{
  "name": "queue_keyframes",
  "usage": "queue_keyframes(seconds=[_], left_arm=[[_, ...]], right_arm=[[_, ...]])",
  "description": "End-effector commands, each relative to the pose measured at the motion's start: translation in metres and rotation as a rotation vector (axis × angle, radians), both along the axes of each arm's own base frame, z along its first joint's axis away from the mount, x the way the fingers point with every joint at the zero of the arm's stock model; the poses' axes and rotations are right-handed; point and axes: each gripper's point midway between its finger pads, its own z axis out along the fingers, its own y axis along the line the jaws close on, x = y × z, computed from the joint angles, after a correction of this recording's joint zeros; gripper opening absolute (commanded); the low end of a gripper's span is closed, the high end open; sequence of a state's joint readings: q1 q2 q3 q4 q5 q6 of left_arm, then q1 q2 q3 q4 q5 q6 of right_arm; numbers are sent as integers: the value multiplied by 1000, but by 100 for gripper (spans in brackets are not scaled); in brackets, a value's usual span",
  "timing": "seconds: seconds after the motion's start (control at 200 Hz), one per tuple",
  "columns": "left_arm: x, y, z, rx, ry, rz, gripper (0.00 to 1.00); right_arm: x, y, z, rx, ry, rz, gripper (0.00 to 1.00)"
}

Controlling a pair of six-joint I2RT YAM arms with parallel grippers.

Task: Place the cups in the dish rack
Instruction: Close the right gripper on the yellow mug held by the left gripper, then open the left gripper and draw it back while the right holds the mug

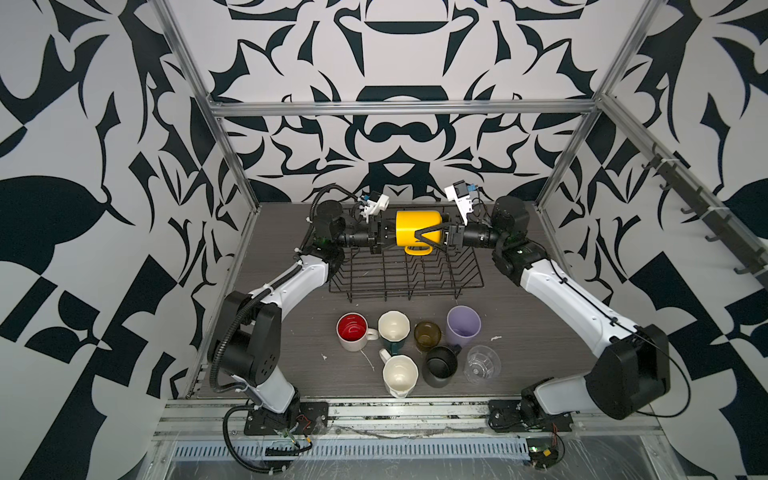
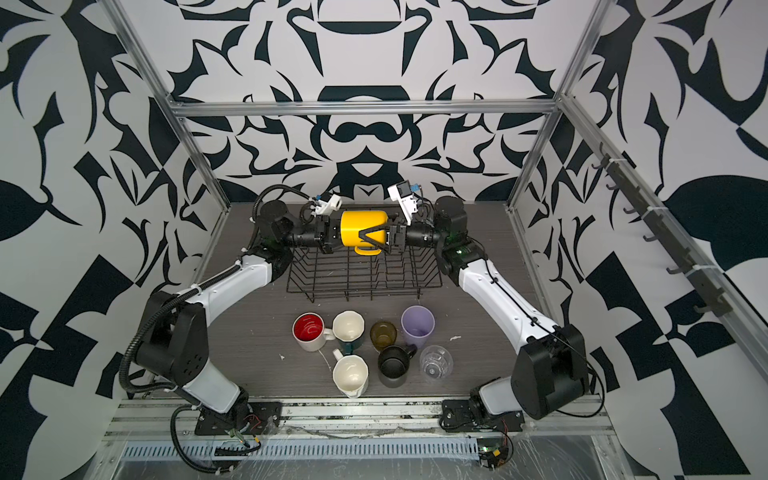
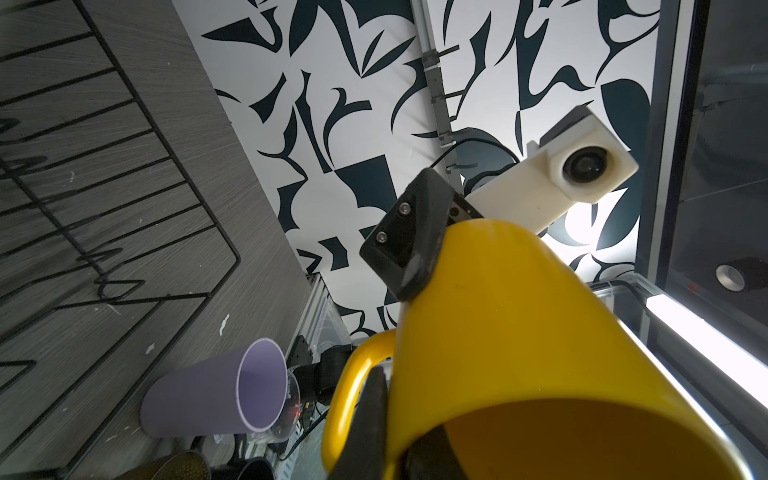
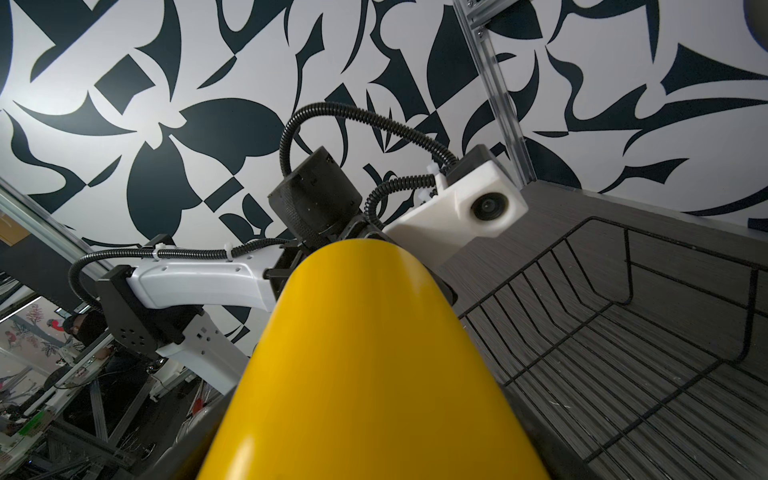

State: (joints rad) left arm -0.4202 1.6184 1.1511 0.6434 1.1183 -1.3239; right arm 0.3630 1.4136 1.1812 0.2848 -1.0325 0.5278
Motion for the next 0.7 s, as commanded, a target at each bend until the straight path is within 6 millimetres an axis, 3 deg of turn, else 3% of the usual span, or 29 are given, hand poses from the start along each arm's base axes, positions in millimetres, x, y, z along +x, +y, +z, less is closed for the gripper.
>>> queue_keyframes(seconds=[0.0,0.26,0.695], left_arm=[[-30,-1,33,-34,-177,-55,3],[-29,0,31,-14,-178,-38,18],[-28,3,28,10,-191,-7,64]], right_arm=[[30,-14,16,16,-33,-196,0],[27,-16,25,38,-42,-203,0],[25,-21,33,41,-52,-236,0]])
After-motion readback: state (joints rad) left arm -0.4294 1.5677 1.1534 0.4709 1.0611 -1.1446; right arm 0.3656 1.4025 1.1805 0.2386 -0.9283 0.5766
